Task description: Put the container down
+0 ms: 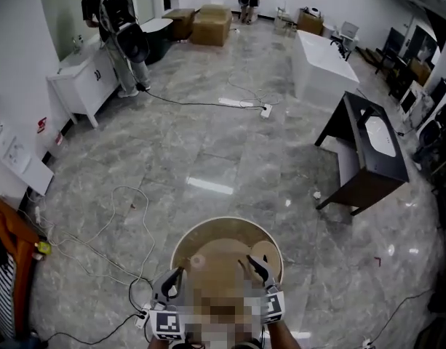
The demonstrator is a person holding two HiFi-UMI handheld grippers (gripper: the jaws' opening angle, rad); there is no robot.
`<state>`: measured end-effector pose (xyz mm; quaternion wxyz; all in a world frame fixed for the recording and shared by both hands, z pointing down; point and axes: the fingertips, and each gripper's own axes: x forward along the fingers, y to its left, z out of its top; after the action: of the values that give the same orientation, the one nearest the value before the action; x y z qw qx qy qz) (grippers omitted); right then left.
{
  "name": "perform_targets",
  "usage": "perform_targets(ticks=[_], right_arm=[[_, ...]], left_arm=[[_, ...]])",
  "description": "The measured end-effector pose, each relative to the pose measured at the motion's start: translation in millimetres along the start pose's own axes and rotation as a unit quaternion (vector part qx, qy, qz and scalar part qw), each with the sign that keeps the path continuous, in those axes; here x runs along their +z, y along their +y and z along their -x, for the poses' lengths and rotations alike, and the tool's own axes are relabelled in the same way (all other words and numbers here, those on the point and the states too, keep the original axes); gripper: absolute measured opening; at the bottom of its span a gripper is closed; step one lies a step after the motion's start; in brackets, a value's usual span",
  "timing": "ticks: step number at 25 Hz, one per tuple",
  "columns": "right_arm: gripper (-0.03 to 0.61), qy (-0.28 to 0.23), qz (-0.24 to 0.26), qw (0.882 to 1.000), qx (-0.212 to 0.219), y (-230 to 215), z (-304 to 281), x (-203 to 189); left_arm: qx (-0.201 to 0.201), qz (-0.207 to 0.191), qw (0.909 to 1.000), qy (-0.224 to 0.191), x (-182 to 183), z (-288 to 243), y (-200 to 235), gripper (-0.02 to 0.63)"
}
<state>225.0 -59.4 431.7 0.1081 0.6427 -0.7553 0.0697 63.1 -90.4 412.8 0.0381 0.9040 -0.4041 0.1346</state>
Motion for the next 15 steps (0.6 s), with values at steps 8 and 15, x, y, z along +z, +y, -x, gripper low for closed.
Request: perform_targets(ticks=[8, 15], right_arm=[[0.036, -0.032, -0.007, 0.996, -0.085, -3, 81, 41], [0.025, -0.046, -0.016, 0.987, -0.153, 3, 144, 53]], left_arm=[[-0.061, -0.025, 0.9976, -0.020, 29, 33, -35, 0.025], [-0.107, -0.022, 0.9936, -0.028, 37, 62, -58, 0.026]])
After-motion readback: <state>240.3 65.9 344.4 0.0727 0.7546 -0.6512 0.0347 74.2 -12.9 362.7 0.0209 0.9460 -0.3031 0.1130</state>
